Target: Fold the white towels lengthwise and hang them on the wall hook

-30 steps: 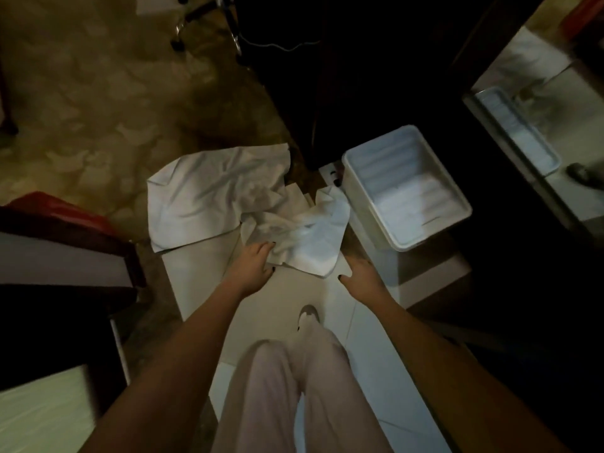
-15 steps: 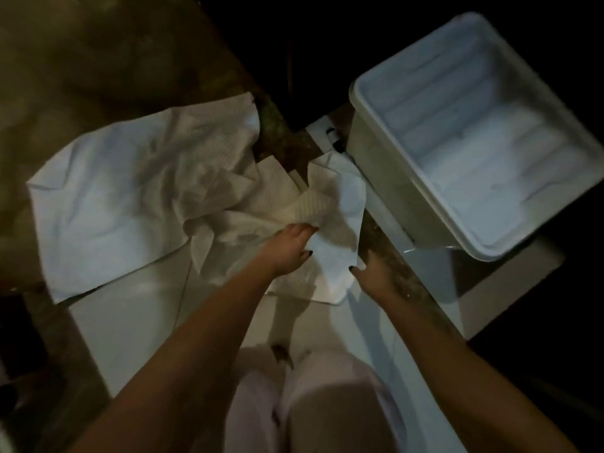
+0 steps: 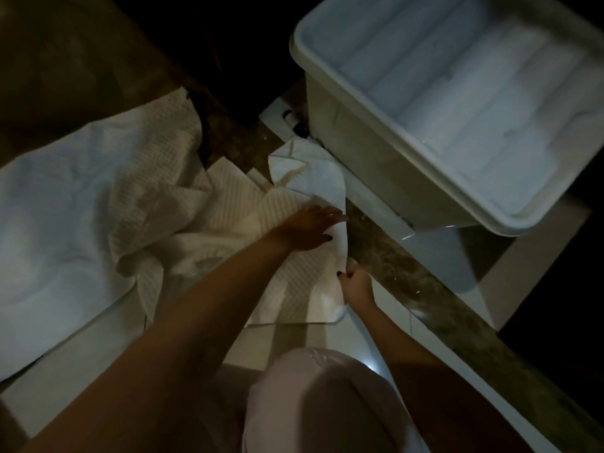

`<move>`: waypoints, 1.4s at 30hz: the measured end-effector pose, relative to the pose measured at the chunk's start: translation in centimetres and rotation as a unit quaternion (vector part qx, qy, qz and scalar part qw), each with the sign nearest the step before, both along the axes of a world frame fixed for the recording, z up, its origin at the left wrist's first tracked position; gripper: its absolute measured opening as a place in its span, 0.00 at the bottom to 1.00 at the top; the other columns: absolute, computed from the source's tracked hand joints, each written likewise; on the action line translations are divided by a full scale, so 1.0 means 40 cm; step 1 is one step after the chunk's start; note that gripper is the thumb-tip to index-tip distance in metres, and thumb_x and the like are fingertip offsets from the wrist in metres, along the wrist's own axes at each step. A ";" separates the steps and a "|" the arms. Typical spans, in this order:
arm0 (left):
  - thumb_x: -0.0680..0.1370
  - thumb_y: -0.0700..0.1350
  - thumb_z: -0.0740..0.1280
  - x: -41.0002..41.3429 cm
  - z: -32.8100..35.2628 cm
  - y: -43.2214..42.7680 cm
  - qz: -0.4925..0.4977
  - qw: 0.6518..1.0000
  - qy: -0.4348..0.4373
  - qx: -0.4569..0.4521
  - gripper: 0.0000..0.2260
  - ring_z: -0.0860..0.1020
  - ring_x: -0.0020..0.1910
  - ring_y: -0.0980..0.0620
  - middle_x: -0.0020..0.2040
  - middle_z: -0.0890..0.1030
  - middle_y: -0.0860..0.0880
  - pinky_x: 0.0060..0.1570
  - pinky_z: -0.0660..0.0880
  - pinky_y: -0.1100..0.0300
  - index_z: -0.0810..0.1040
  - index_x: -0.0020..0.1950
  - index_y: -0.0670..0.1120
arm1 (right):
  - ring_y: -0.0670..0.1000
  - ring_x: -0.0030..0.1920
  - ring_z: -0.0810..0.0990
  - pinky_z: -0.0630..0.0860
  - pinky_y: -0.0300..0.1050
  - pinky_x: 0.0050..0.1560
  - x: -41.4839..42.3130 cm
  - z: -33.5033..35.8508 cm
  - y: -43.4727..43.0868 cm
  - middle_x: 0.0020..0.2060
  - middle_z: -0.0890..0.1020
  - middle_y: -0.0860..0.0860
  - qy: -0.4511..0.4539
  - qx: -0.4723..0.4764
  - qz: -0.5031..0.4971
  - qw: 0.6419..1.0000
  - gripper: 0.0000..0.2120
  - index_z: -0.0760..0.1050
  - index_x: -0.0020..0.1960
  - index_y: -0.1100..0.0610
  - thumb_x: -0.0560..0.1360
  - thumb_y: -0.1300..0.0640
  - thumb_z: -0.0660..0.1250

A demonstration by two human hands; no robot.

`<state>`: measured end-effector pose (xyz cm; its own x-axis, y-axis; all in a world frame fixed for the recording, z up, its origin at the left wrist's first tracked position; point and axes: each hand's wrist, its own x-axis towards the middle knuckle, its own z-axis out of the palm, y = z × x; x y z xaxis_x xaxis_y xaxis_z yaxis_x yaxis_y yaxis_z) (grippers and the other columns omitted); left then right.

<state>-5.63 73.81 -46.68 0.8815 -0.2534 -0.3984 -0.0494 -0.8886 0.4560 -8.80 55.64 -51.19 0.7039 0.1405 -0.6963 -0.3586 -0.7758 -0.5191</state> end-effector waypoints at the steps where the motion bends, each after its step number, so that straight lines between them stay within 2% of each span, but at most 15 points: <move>1: 0.80 0.46 0.62 0.002 0.022 0.000 -0.015 0.999 0.019 0.022 0.27 0.56 0.76 0.47 0.78 0.57 0.48 0.74 0.54 0.48 0.56 0.77 0.53 | 0.54 0.51 0.75 0.71 0.47 0.50 0.005 0.031 0.002 0.45 0.75 0.54 0.015 0.031 0.006 0.999 0.07 0.72 0.56 0.64 0.80 0.63 0.62; 5: 0.80 0.41 0.61 0.009 0.186 0.023 -0.135 0.980 0.090 0.113 0.29 0.44 0.77 0.45 0.79 0.45 0.51 0.75 0.49 0.45 0.55 0.77 0.58 | 0.44 0.42 0.72 0.69 0.36 0.38 0.023 0.219 0.024 0.39 0.70 0.43 -0.040 0.100 0.062 0.992 0.04 0.66 0.53 0.53 0.81 0.61 0.58; 8: 0.78 0.36 0.61 0.018 0.372 0.042 -0.108 0.985 0.098 0.094 0.27 0.45 0.77 0.44 0.79 0.45 0.51 0.74 0.53 0.48 0.64 0.74 0.56 | 0.37 0.35 0.70 0.68 0.27 0.33 0.053 0.422 0.043 0.34 0.70 0.41 -0.081 0.130 0.118 0.981 0.07 0.67 0.49 0.49 0.81 0.61 0.59; 11: 0.75 0.40 0.69 0.041 0.582 0.066 -0.076 0.994 0.068 0.049 0.18 0.51 0.77 0.45 0.79 0.52 0.49 0.73 0.57 0.50 0.75 0.65 0.50 | 0.46 0.35 0.74 0.69 0.36 0.34 0.095 0.654 0.045 0.34 0.76 0.49 -0.114 0.149 0.145 0.971 0.05 0.69 0.47 0.53 0.80 0.61 0.59; 13: 0.74 0.43 0.71 0.046 0.726 0.078 -0.057 0.996 0.060 0.035 0.14 0.52 0.76 0.45 0.78 0.56 0.49 0.73 0.55 0.51 0.78 0.59 0.48 | 0.55 0.38 0.77 0.70 0.45 0.38 0.114 0.813 0.046 0.37 0.79 0.56 -0.120 0.167 0.151 0.967 0.04 0.72 0.48 0.58 0.80 0.61 0.59; 15: 0.74 0.46 0.71 0.042 0.868 0.088 -0.025 0.998 0.042 0.027 0.12 0.55 0.75 0.45 0.75 0.63 0.50 0.72 0.58 0.49 0.80 0.57 0.50 | 0.57 0.42 0.78 0.71 0.46 0.39 0.123 0.973 0.052 0.40 0.79 0.56 -0.118 0.178 0.149 0.966 0.05 0.73 0.49 0.58 0.80 0.60 0.59; 17: 0.73 0.48 0.72 0.033 1.009 0.102 0.040 0.999 0.032 -0.018 0.07 0.68 0.68 0.46 0.63 0.76 0.50 0.61 0.69 0.52 0.81 0.50 0.52 | 0.57 0.43 0.78 0.73 0.48 0.41 0.133 1.130 0.058 0.40 0.80 0.58 -0.129 0.190 0.134 0.964 0.06 0.74 0.47 0.56 0.79 0.61 0.59; 18: 0.73 0.49 0.72 0.031 1.077 0.113 0.067 0.996 0.033 -0.040 0.03 0.75 0.58 0.48 0.52 0.79 0.53 0.50 0.72 0.57 0.79 0.43 0.55 | 0.57 0.42 0.78 0.74 0.48 0.42 0.142 1.205 0.062 0.40 0.80 0.57 -0.140 0.197 0.128 0.962 0.07 0.74 0.45 0.54 0.79 0.61 0.59; 19: 0.73 0.49 0.72 0.026 1.141 0.121 0.097 0.992 0.042 -0.061 0.07 0.76 0.48 0.51 0.42 0.78 0.56 0.41 0.70 0.60 0.76 0.38 0.56 | 0.55 0.41 0.78 0.73 0.47 0.42 0.149 1.275 0.062 0.39 0.80 0.56 -0.150 0.204 0.124 0.959 0.08 0.74 0.44 0.54 0.79 0.62 0.60; 21: 0.74 0.48 0.72 0.010 1.272 0.132 0.152 0.980 0.060 -0.112 0.11 0.74 0.39 0.54 0.35 0.74 0.56 0.37 0.69 0.62 0.72 0.35 0.55 | 0.49 0.38 0.76 0.71 0.42 0.40 0.155 1.416 0.060 0.36 0.78 0.52 -0.159 0.222 0.116 0.955 0.09 0.74 0.43 0.53 0.79 0.63 0.60; 24: 0.75 0.44 0.71 -0.023 1.472 0.132 0.207 0.958 0.042 -0.192 0.10 0.73 0.35 0.61 0.34 0.74 0.58 0.38 0.69 0.66 0.73 0.36 0.52 | 0.43 0.32 0.70 0.66 0.37 0.35 0.157 1.622 0.050 0.32 0.74 0.47 -0.148 0.245 0.114 0.951 0.13 0.73 0.40 0.49 0.78 0.65 0.60; 30: 0.75 0.44 0.71 -0.061 1.844 0.088 0.257 0.926 0.002 -0.277 0.02 0.77 0.38 0.62 0.40 0.79 0.54 0.41 0.72 0.70 0.79 0.43 0.47 | 0.52 0.36 0.69 0.66 0.43 0.36 0.186 2.019 0.012 0.33 0.73 0.54 -0.127 0.322 0.066 0.936 0.13 0.76 0.40 0.51 0.78 0.66 0.63; 36: 0.75 0.49 0.71 -0.100 2.028 0.031 0.246 0.948 -0.039 -0.198 0.06 0.75 0.38 0.59 0.39 0.75 0.58 0.38 0.68 0.67 0.77 0.39 0.54 | 0.45 0.34 0.77 0.74 0.37 0.36 0.189 2.285 -0.058 0.30 0.79 0.46 -0.164 0.363 0.065 0.915 0.19 0.81 0.35 0.48 0.78 0.66 0.63; 38: 0.75 0.50 0.71 -0.126 2.049 0.018 0.264 0.941 -0.035 -0.209 0.03 0.78 0.40 0.61 0.41 0.79 0.60 0.38 0.71 0.68 0.79 0.42 0.56 | 0.44 0.33 0.80 0.77 0.36 0.35 0.177 2.351 -0.094 0.29 0.82 0.46 -0.170 0.374 0.050 0.910 0.21 0.83 0.34 0.46 0.79 0.65 0.63; 42: 0.76 0.49 0.70 -0.179 2.076 0.003 0.236 0.956 0.026 -0.173 0.04 0.78 0.45 0.63 0.45 0.80 0.61 0.44 0.73 0.67 0.81 0.50 0.55 | 0.47 0.36 0.82 0.78 0.39 0.39 0.140 2.452 -0.170 0.32 0.83 0.50 -0.205 0.380 0.018 0.902 0.12 0.81 0.40 0.54 0.78 0.64 0.64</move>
